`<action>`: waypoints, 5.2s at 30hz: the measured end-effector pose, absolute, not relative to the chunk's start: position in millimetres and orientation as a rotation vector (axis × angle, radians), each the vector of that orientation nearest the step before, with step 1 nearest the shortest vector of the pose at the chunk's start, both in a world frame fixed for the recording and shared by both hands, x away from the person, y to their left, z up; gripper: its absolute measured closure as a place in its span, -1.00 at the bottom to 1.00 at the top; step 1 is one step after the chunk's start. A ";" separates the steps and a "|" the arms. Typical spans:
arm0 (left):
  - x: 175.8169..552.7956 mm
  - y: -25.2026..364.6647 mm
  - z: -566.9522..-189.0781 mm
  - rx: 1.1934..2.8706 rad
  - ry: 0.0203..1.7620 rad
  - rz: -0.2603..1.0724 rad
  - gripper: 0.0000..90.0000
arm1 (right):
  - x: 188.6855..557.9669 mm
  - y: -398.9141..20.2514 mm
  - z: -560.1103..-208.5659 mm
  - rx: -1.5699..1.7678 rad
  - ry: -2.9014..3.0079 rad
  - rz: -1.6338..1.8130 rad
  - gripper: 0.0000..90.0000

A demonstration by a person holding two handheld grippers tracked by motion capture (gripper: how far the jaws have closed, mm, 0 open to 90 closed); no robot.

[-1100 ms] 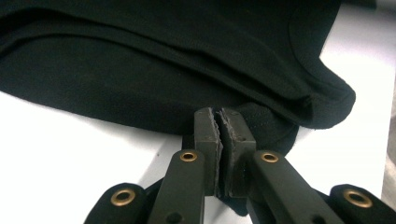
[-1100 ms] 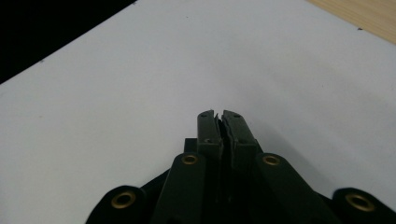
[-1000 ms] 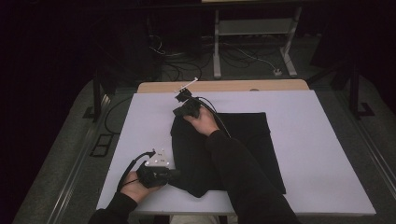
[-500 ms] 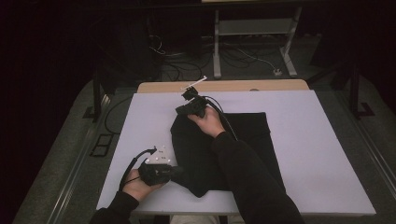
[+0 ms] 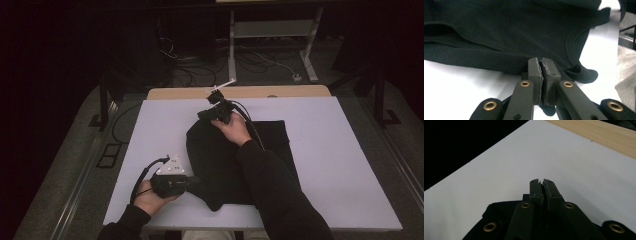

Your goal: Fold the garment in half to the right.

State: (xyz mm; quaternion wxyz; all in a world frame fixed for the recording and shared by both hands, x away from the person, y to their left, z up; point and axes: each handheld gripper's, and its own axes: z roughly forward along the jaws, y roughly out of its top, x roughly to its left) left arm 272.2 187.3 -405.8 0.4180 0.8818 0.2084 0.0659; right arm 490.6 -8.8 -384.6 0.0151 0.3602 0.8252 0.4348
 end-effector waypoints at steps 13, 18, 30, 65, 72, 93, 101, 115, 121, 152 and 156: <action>274.8 177.6 -399.2 2.174 0.501 0.161 0.89 | 489.5 -34.5 -380.8 1.168 2.541 1.368 0.89; 276.8 171.8 -397.6 2.165 0.480 0.138 0.89 | 489.8 -43.7 -379.0 1.178 2.523 1.365 0.89; 285.7 144.8 -390.3 2.159 0.410 0.099 0.89 | 491.7 -66.8 -373.3 1.192 2.491 1.345 0.89; 293.6 67.1 -380.7 2.177 0.241 -0.011 0.89 | 489.1 -146.1 -367.6 1.290 2.386 1.355 0.88; 295.3 55.5 -380.1 2.158 0.233 -0.027 0.89 | 488.0 -158.9 -370.0 1.315 2.369 1.348 0.88; 299.2 27.7 -375.0 2.157 0.182 -0.051 0.89 | 484.6 -188.8 -370.9 1.372 2.316 1.372 0.88; 300.3 17.2 -376.9 2.158 0.170 -0.066 0.89 | 482.9 -203.2 -376.8 1.403 2.298 1.367 0.88; 302.4 0.2 -381.1 2.149 0.159 -0.091 0.89 | 479.1 -227.9 -386.9 1.466 2.263 1.365 0.88; 303.4 -7.1 -385.9 2.154 0.159 -0.100 0.89 | 478.6 -233.7 -392.7 1.489 2.257 1.357 0.88; 306.9 -42.7 -407.7 2.216 0.139 -0.156 0.89 | 474.9 -260.0 -420.2 1.600 2.224 1.305 0.86; 307.3 -46.2 -410.3 2.223 0.143 -0.163 0.89 | 474.5 -264.0 -424.4 1.632 2.222 1.315 0.78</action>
